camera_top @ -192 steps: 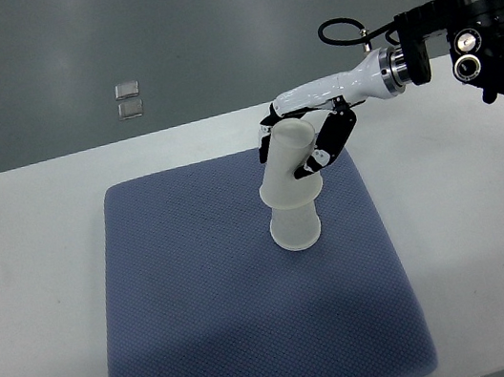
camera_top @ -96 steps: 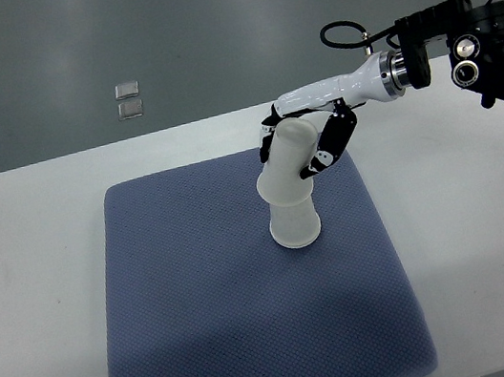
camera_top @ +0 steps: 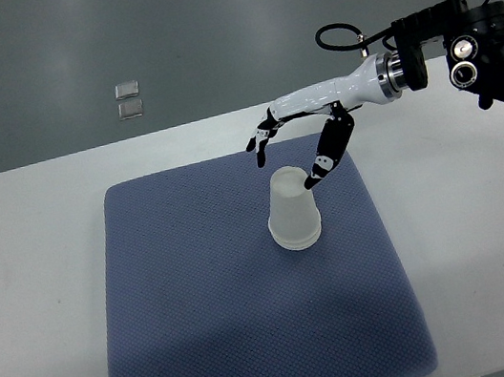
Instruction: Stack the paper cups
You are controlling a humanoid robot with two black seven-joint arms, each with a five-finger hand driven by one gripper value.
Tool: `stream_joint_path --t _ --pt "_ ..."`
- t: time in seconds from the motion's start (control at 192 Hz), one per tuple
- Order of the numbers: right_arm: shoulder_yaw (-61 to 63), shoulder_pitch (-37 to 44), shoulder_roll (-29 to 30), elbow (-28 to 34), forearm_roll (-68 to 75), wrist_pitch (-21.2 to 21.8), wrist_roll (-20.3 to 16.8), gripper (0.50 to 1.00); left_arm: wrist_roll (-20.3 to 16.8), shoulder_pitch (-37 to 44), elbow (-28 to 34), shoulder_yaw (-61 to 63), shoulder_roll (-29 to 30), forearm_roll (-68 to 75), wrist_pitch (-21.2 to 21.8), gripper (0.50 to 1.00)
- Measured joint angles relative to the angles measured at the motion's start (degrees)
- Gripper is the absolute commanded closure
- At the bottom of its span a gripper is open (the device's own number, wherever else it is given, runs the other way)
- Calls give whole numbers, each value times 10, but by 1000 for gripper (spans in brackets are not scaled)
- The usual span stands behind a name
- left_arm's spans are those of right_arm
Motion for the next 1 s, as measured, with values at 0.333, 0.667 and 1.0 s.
stream_joint_path --t 0.333,0.667,1.0 --pt "17 -13 -1 -29 28 -22 3 597 0 0 0 0 0 0 0 500" --pt "36 -26 -4 -124 253 -66 5 597 0 0 0 0 0 0 0 500" --pt "27 -37 1 -259 582 -69 -5 597 0 0 0 0 0 0 0 500"
